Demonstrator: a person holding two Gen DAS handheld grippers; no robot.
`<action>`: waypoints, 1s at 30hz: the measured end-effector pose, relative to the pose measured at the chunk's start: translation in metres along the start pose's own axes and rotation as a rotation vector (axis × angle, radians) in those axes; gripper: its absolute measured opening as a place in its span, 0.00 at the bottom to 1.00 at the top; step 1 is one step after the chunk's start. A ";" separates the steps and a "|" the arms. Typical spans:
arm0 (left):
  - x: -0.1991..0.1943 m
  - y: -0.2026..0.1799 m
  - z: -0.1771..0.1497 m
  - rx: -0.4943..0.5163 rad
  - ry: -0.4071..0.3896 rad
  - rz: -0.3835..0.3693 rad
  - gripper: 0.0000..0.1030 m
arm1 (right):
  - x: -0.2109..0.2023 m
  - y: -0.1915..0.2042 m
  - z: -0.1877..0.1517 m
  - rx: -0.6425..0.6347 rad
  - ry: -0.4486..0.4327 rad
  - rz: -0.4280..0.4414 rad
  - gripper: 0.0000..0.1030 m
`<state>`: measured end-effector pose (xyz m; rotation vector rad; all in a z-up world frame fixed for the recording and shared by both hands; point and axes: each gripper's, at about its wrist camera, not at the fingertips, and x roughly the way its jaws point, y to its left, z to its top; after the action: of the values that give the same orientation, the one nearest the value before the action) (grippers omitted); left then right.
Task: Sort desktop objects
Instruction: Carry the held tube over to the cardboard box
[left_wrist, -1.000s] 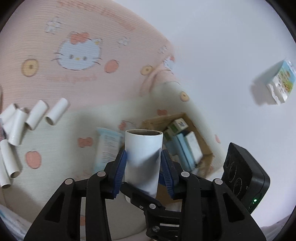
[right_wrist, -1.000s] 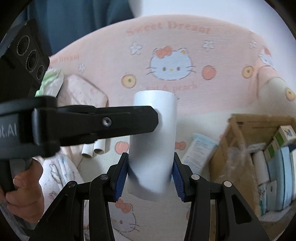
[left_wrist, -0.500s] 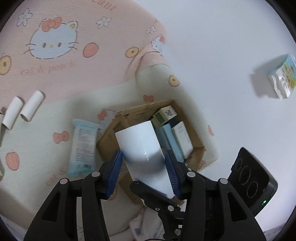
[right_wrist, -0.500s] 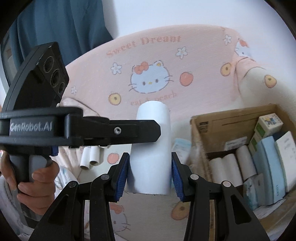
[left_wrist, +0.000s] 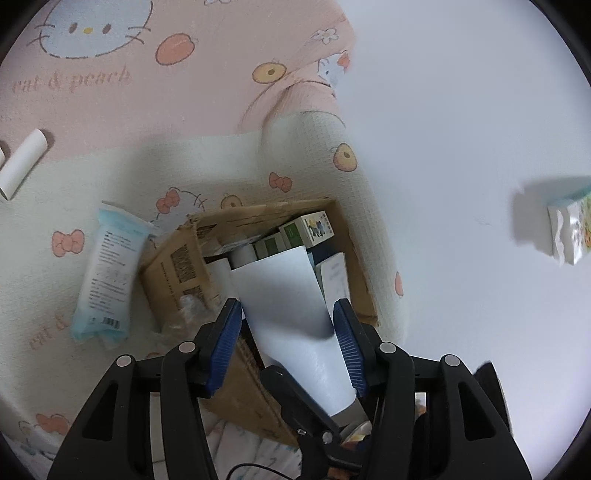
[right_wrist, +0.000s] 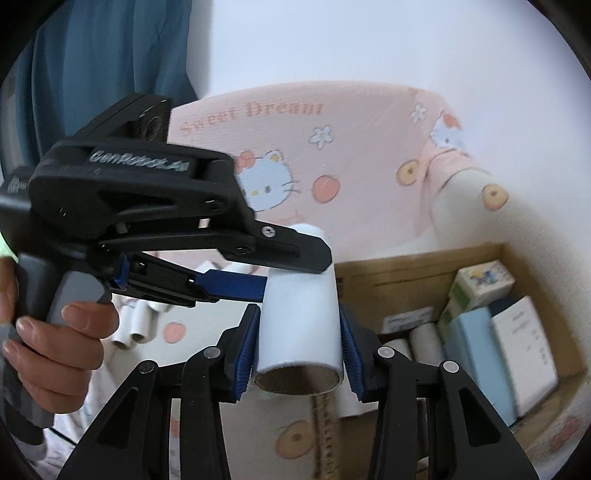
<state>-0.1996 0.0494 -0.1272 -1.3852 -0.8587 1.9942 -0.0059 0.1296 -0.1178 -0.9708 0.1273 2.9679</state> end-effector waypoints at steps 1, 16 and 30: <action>0.003 -0.001 0.002 -0.005 0.005 0.000 0.54 | 0.001 -0.002 0.000 -0.005 -0.004 -0.009 0.38; 0.041 -0.043 0.006 0.221 0.003 0.126 0.50 | 0.016 -0.072 0.017 0.150 0.164 0.141 0.39; 0.096 -0.049 0.013 0.338 0.082 0.294 0.50 | 0.070 -0.117 0.020 0.224 0.332 0.222 0.37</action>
<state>-0.2371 0.1498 -0.1429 -1.4422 -0.2727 2.1564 -0.0692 0.2474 -0.1518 -1.4906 0.5933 2.8601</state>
